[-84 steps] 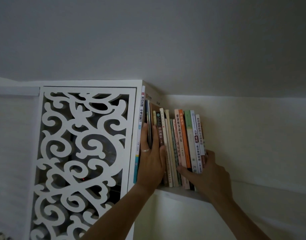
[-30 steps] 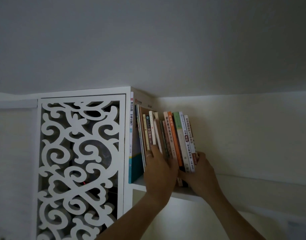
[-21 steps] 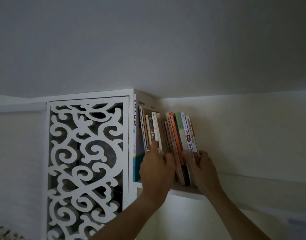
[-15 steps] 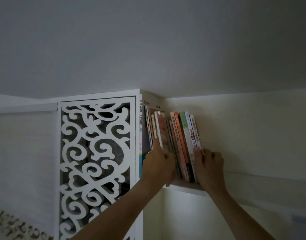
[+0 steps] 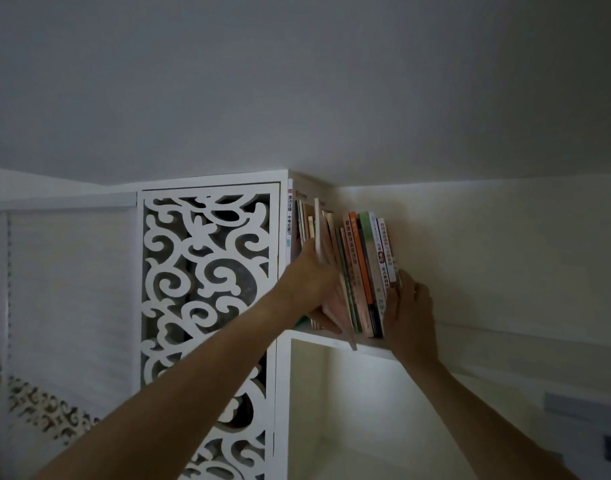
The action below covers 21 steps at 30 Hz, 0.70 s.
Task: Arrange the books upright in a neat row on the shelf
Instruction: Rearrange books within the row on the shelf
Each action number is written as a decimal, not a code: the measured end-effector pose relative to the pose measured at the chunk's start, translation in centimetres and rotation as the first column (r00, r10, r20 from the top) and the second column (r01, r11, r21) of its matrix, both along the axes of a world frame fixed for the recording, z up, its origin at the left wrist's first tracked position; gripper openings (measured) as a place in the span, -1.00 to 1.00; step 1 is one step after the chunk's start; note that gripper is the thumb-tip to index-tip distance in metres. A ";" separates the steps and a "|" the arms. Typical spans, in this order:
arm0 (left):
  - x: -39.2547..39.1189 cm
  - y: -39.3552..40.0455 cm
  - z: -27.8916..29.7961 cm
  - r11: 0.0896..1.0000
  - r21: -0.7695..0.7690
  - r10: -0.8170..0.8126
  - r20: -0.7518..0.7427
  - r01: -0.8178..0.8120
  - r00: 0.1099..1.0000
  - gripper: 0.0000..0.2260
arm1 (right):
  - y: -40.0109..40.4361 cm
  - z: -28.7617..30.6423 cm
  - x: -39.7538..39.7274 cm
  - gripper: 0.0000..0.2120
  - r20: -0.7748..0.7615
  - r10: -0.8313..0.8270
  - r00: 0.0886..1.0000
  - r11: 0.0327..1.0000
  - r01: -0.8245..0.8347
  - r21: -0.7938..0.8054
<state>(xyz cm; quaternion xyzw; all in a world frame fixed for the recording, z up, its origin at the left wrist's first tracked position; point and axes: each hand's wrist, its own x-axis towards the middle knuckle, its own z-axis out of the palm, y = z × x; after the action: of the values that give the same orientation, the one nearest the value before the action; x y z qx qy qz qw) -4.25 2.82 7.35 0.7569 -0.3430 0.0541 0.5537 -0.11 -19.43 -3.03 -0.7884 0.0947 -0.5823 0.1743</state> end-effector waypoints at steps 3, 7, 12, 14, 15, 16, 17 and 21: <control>-1.6 1.4 2.1 0.997 -0.013 -0.081 -0.192 0.080 0.978 -0.78 | 0.9 -0.2 -1.4 -0.45 0.044 0.034 0.998 0.990 -0.027 -0.141; -3.4 2.9 4.6 0.987 -0.061 -0.163 -0.385 0.151 0.908 -0.84 | 1.5 -0.3 -2.5 -0.32 0.025 0.165 0.986 0.898 -0.140 -0.418; -5.1 2.1 6.5 0.931 -0.125 -0.360 -0.478 0.344 0.801 -0.80 | 2.6 1.2 -4.1 -0.59 0.254 0.476 0.842 0.877 -0.434 -0.205; -4.6 0.8 6.1 0.896 -0.217 -0.442 -0.498 0.386 0.746 -0.55 | 2.6 2.1 -5.0 -0.75 0.373 0.452 0.811 0.880 -0.473 -0.038; -4.0 -0.1 5.7 0.881 -0.244 -0.473 -0.487 0.406 0.734 -0.38 | 2.4 2.4 -5.4 -0.78 0.422 0.402 0.813 0.890 -0.456 0.030; -3.2 -1.1 5.3 0.869 -0.261 -0.494 -0.474 0.419 0.729 -0.23 | 2.1 2.7 -5.9 -0.79 0.460 0.362 0.811 0.892 -0.445 0.082; -2.4 -2.1 4.9 0.865 -0.280 -0.501 -0.459 0.416 0.734 -0.13 | 1.7 2.9 -6.3 -0.78 0.492 0.341 0.801 0.887 -0.448 0.116; -0.1 -6.2 2.2 0.950 -0.211 -0.271 -0.204 0.228 0.941 -0.49 | -0.4 3.3 -7.7 -0.79 0.559 0.260 0.787 0.848 -0.464 0.258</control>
<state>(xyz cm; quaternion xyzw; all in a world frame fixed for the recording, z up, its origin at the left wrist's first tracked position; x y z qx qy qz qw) -4.39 -3.42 9.51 0.6534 -0.3636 -0.0735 0.6599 -7.85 -19.84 0.32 -0.5620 0.0013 -0.6918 0.4534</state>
